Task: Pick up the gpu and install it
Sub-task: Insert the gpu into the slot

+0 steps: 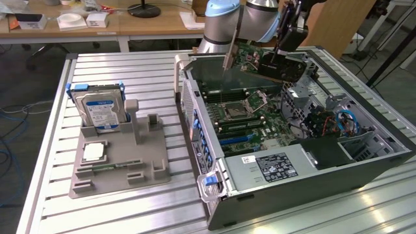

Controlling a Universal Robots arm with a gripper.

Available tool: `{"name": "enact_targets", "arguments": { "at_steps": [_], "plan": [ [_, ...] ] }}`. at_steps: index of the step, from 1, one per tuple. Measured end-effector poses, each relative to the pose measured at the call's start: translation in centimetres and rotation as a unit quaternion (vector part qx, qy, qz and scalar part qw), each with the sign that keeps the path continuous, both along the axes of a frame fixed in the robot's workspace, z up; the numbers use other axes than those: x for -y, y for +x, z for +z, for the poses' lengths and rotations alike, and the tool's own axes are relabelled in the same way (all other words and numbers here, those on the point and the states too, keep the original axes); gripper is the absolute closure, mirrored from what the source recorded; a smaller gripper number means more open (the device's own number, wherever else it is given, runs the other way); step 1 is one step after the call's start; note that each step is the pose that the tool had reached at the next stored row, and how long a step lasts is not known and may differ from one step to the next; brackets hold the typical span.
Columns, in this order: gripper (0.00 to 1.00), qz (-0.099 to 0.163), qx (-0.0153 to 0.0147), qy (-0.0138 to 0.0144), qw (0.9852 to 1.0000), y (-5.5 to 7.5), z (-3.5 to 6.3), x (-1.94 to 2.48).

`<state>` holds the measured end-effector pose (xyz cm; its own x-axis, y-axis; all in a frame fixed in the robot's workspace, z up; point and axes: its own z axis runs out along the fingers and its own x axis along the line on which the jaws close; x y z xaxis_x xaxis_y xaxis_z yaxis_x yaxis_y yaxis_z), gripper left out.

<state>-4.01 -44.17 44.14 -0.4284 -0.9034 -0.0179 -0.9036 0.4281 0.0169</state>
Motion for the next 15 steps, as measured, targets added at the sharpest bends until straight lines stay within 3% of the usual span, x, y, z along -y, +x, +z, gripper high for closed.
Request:
{"name": "enact_targets", "arguments": {
  "at_steps": [8,15],
  "plan": [
    [0.74,0.046,0.0000,0.0000,0.9990,0.00,0.00,0.00],
    [0.74,0.086,0.0000,0.0000,0.9963,0.00,0.00,0.00]
  ]
}}
